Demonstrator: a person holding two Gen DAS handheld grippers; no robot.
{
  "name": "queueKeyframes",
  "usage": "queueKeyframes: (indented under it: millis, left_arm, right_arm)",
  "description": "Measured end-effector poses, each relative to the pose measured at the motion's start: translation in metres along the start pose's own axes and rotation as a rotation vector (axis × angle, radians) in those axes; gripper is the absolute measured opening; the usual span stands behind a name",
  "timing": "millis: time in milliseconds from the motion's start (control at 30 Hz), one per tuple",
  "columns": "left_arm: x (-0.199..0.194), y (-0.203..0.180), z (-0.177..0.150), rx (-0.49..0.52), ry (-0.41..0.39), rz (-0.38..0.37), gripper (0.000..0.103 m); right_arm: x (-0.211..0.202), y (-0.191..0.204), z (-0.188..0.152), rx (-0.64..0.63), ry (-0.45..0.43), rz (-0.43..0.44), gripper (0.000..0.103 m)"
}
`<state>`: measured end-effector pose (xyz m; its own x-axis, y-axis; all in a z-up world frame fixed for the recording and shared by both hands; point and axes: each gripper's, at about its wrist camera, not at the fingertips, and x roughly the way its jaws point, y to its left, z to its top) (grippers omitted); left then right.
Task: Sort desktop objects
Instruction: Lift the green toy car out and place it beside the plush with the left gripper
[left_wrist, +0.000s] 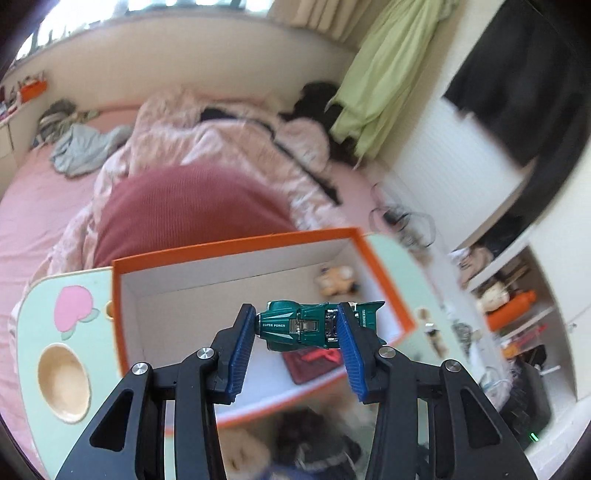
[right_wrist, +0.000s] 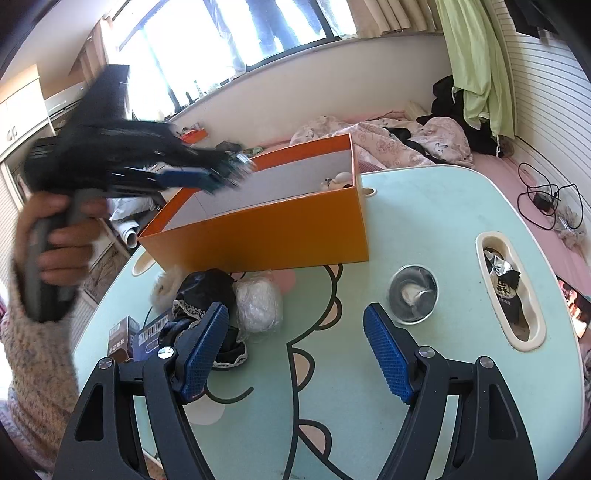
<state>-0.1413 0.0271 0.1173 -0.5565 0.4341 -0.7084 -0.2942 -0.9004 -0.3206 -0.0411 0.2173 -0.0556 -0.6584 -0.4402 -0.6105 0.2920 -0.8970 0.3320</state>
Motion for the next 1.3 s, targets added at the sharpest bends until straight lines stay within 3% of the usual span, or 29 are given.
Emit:
queueKeyframes:
  millis: [200,333,533,700,733,833,1067,1300]
  left_arm:
    - [-0.019,0.006,-0.046,0.014,0.006,-0.005,0.043]
    - [-0.021,0.026,-0.072,-0.034,-0.004,-0.008,0.043]
    - [0.007,0.031,-0.086,-0.053,0.032,0.025,0.043]
    - [0.014,0.029,-0.09,-0.07,-0.005,0.044,0.044]
    - [0.014,0.03,-0.09,-0.072,-0.008,0.05,0.048]
    - [0.014,0.034,-0.094,-0.091,-0.024,0.131,0.081]
    - [0.006,0.048,-0.099,-0.131,-0.057,0.087,0.082]
    - [-0.038,0.05,-0.107,-0.134,-0.166,0.106,0.083]
  right_arm:
    - [0.0,0.001,0.0,-0.001,0.001,-0.002,0.076]
    - [0.0,0.0,0.0,-0.004,0.002,-0.004,0.076]
    - [0.0,0.003,-0.002,-0.009,0.007,-0.012,0.076]
    - [0.001,0.002,-0.002,-0.007,0.008,-0.011,0.076]
    - [0.001,0.002,-0.002,-0.008,0.008,-0.011,0.076]
    - [0.001,0.004,-0.001,-0.011,0.009,-0.012,0.076]
    - [0.001,0.005,-0.003,-0.016,0.011,-0.014,0.076]
    - [0.002,0.005,-0.001,-0.013,0.013,-0.013,0.076]
